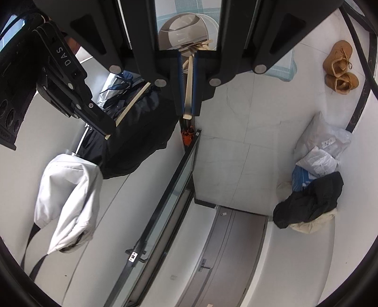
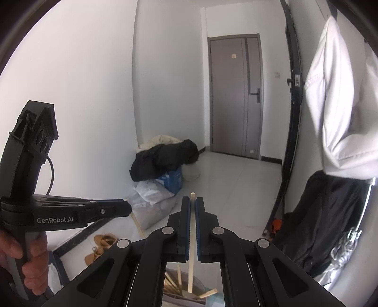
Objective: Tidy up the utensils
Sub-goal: 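Carry both chopsticks over the caddy and lower them into its compartments, then open both grippers to release the chopsticks and raise them away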
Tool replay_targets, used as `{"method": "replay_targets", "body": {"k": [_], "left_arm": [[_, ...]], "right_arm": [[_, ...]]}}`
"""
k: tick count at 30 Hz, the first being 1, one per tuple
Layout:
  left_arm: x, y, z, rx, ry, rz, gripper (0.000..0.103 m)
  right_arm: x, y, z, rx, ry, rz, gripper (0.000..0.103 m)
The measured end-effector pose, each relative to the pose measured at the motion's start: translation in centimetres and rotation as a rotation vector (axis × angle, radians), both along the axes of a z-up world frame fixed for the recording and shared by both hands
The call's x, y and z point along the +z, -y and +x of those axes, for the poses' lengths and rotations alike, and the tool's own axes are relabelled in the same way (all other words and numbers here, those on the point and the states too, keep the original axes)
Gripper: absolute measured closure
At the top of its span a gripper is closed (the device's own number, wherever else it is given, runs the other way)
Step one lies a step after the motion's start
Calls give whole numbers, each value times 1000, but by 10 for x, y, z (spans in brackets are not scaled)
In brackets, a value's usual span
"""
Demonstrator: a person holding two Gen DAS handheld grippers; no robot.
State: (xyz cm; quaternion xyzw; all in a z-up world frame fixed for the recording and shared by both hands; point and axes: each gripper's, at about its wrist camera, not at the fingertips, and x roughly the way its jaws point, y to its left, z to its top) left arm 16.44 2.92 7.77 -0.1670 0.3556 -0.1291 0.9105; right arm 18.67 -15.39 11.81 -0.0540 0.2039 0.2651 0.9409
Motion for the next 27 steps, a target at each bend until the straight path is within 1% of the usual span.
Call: {"method": "replay_targets", "body": {"k": [8,12,17,20,22,24,27], "left_arm": [[-12,0,8,-8,-33,-27,101],[-15,4,10,-33,-40,-26,101],[-27,14,13,-102,-71,-13,101],[-36,19,13,-125,-89,28,101],[-41,21,14,-124,-119,59,101],[-44,20,15,-129,-137,58,100],[-42,15,15,-114,-147,47,95]], "right_arm": [[-30,-6,9,28,-22,-47,100],[-41,-10,14,47,-32,-65,100],[-56,-6,6,64,-50,-83,100],[-69,2,7,55,-89,-73,100],[-81,7,9,44,-126,-62,100],[-92,11,11,29,-164,-48,100],[-104,17,12,7,-224,-24,96]]}}
